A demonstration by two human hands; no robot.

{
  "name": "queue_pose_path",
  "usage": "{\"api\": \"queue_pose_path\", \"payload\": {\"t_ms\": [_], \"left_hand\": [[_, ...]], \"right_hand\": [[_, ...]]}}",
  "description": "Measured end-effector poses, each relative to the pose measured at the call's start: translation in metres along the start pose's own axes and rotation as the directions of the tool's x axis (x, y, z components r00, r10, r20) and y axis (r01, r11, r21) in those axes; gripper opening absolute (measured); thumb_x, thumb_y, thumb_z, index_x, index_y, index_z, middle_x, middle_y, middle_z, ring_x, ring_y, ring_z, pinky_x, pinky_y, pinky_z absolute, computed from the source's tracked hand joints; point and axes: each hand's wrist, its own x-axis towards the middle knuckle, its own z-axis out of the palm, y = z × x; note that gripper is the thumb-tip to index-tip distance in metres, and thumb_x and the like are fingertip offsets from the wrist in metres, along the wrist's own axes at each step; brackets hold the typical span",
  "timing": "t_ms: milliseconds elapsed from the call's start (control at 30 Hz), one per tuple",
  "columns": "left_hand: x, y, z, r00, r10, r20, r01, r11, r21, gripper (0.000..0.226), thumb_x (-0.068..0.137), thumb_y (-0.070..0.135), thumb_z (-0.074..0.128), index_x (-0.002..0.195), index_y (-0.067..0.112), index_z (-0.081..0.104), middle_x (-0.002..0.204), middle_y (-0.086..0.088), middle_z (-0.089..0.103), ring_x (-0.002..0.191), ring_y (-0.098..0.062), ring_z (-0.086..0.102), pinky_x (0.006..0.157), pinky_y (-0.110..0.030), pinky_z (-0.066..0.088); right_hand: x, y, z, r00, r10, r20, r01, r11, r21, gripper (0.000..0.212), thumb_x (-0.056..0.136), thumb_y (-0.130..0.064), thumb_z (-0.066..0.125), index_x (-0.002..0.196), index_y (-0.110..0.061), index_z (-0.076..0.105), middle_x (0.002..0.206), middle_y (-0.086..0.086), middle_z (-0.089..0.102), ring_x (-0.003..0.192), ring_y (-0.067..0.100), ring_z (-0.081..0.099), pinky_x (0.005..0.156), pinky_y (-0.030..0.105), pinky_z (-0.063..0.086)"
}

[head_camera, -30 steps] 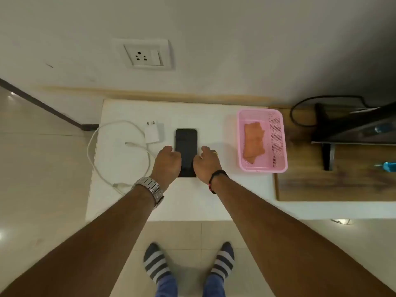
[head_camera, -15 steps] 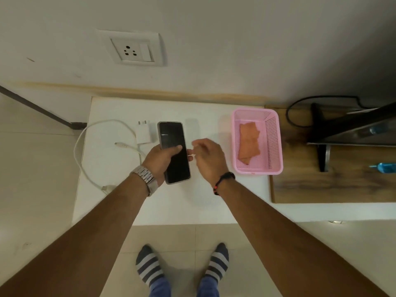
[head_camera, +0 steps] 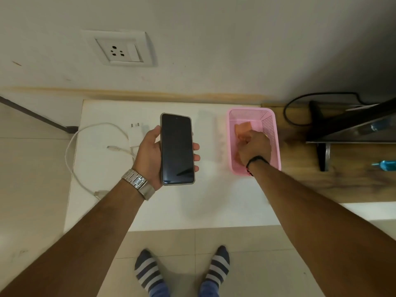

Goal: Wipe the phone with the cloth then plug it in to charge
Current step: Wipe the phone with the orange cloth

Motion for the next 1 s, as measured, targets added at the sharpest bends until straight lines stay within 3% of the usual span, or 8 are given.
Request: {"api": "queue_pose_path", "payload": {"t_ms": [133, 300, 400, 533, 600, 733, 933, 1000], "left_hand": [[0.0, -0.002, 0.001, 0.999, -0.01, 0.03, 0.011, 1.0, -0.016, 0.081, 0.097, 0.064, 0.03, 0.152, 0.008, 0.048, 0.128, -0.023, 0.064, 0.105, -0.041, 0.065, 0.095, -0.057, 0.054], [-0.003, 0.001, 0.014, 1.0, 0.008, 0.026, -0.008, 1.0, -0.027, 0.079, 0.097, 0.06, 0.031, 0.15, 0.004, 0.048, 0.127, -0.025, 0.064, 0.104, -0.04, 0.066, 0.096, -0.055, 0.054], [-0.006, 0.004, 0.029, 0.999, 0.028, 0.025, -0.027, 0.998, -0.049, 0.079, 0.097, 0.058, 0.032, 0.151, 0.002, 0.047, 0.13, -0.025, 0.06, 0.102, -0.04, 0.064, 0.092, -0.052, 0.054], [-0.01, 0.006, 0.045, 0.999, 0.045, 0.011, -0.044, 0.996, -0.072, 0.07, 0.096, 0.053, 0.035, 0.14, 0.006, 0.061, 0.121, -0.023, 0.067, 0.099, -0.038, 0.068, 0.088, -0.052, 0.059], [-0.014, 0.006, 0.056, 0.998, 0.057, -0.004, -0.057, 0.998, -0.041, 0.059, 0.094, 0.053, 0.04, 0.116, 0.013, 0.078, 0.111, -0.017, 0.074, 0.094, -0.035, 0.073, 0.082, -0.047, 0.06], [-0.026, 0.009, 0.075, 0.992, 0.087, -0.089, -0.087, 0.996, 0.002, 0.056, 0.088, 0.062, 0.052, 0.115, 0.019, 0.077, 0.122, -0.015, 0.072, 0.107, -0.034, 0.07, 0.098, -0.05, 0.051], [-0.052, 0.014, 0.096, 0.985, 0.15, -0.081, -0.158, 0.982, -0.102, 0.057, 0.094, 0.058, 0.047, 0.096, 0.017, 0.086, 0.1, -0.011, 0.08, 0.083, -0.03, 0.079, 0.07, -0.041, 0.065], [-0.059, 0.014, 0.104, 0.985, 0.153, -0.081, -0.162, 0.98, -0.116, 0.054, 0.094, 0.057, 0.049, 0.098, 0.016, 0.084, 0.099, -0.012, 0.079, 0.084, -0.031, 0.078, 0.071, -0.042, 0.064]], "right_hand": [[0.0, 0.001, -0.003, 0.999, 0.05, 0.006, -0.05, 0.992, 0.117, 0.018, 0.097, -0.025, 0.062, 0.084, -0.023, 0.075, 0.085, -0.003, 0.075, 0.071, 0.018, 0.067, 0.059, 0.018, 0.052], [-0.014, -0.024, -0.046, 0.991, 0.134, 0.023, -0.127, 0.86, 0.495, 0.004, 0.086, -0.025, 0.076, 0.084, -0.029, 0.076, 0.074, -0.013, 0.077, 0.076, 0.009, 0.073, 0.084, 0.031, 0.06], [-0.044, -0.055, -0.084, 0.999, 0.013, 0.036, -0.033, 0.775, 0.631, 0.006, 0.082, -0.031, 0.083, 0.084, -0.029, 0.078, 0.081, -0.014, 0.077, 0.084, 0.012, 0.074, 0.084, 0.037, 0.062], [-0.097, -0.104, -0.126, 0.94, -0.327, -0.094, 0.322, 0.763, 0.56, 0.009, 0.09, -0.034, 0.077, 0.085, -0.026, 0.076, 0.076, -0.017, 0.076, 0.065, 0.004, 0.073, 0.065, 0.012, 0.057], [-0.119, -0.122, -0.136, 0.902, -0.427, -0.061, 0.396, 0.763, 0.51, 0.005, 0.092, -0.024, 0.074, 0.09, -0.021, 0.076, 0.074, -0.009, 0.075, 0.059, 0.007, 0.072, 0.061, 0.019, 0.06], [-0.147, -0.142, -0.147, 0.789, -0.612, 0.053, 0.587, 0.777, 0.225, 0.014, 0.094, -0.025, 0.066, 0.102, -0.017, 0.073, 0.091, 0.002, 0.071, 0.082, 0.02, 0.068, 0.079, 0.041, 0.058], [-0.163, -0.142, -0.185, 0.648, -0.754, -0.103, 0.761, 0.645, 0.065, 0.027, 0.085, -0.018, 0.065, 0.109, -0.013, 0.076, 0.117, 0.007, 0.073, 0.1, 0.026, 0.07, 0.093, 0.024, 0.047], [-0.164, -0.147, -0.185, 0.543, -0.84, -0.002, 0.84, 0.542, 0.026, 0.032, 0.085, -0.012, 0.067, 0.117, -0.012, 0.074, 0.118, 0.009, 0.073, 0.102, 0.028, 0.071, 0.095, 0.034, 0.055]]}}
